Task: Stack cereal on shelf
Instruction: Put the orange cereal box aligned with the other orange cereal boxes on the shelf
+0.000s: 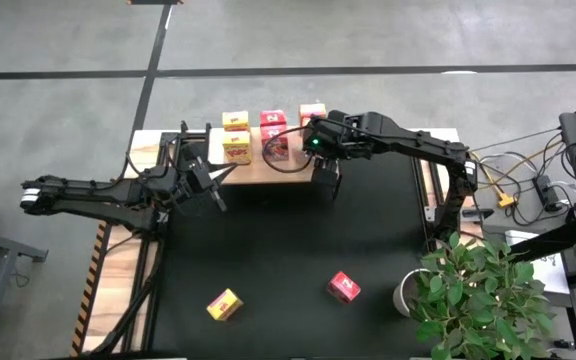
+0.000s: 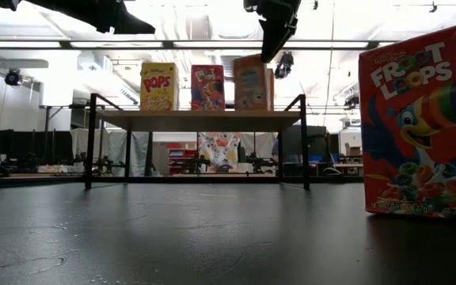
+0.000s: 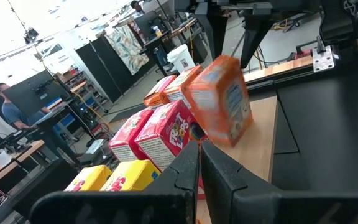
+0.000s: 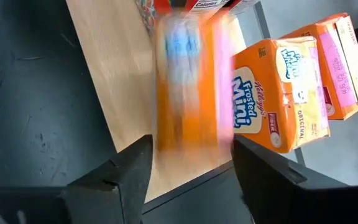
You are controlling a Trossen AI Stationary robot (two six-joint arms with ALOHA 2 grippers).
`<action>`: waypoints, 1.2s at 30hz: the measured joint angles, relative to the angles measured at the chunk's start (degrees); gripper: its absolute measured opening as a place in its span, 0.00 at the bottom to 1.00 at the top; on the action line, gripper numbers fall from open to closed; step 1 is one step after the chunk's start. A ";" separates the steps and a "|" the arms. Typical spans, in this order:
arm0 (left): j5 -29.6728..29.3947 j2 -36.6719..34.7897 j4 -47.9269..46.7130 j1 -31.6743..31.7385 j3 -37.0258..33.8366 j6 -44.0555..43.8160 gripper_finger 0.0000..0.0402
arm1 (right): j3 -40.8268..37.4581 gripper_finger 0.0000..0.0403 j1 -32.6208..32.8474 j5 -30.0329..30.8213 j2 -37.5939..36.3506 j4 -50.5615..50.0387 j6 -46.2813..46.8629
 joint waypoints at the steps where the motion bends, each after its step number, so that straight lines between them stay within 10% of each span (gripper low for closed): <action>1: 0.00 0.00 0.00 -0.01 0.00 0.00 0.00 | 0.01 0.53 0.00 -0.01 0.00 0.00 -0.15; 19: 0.02 0.00 0.24 -0.01 0.00 -0.81 0.00 | 2.19 0.52 0.42 0.01 -1.71 -1.33 3.76; 36: 0.04 0.00 0.31 -0.02 0.00 -2.12 0.00 | 1.51 0.17 3.39 0.49 -1.81 10.77 5.20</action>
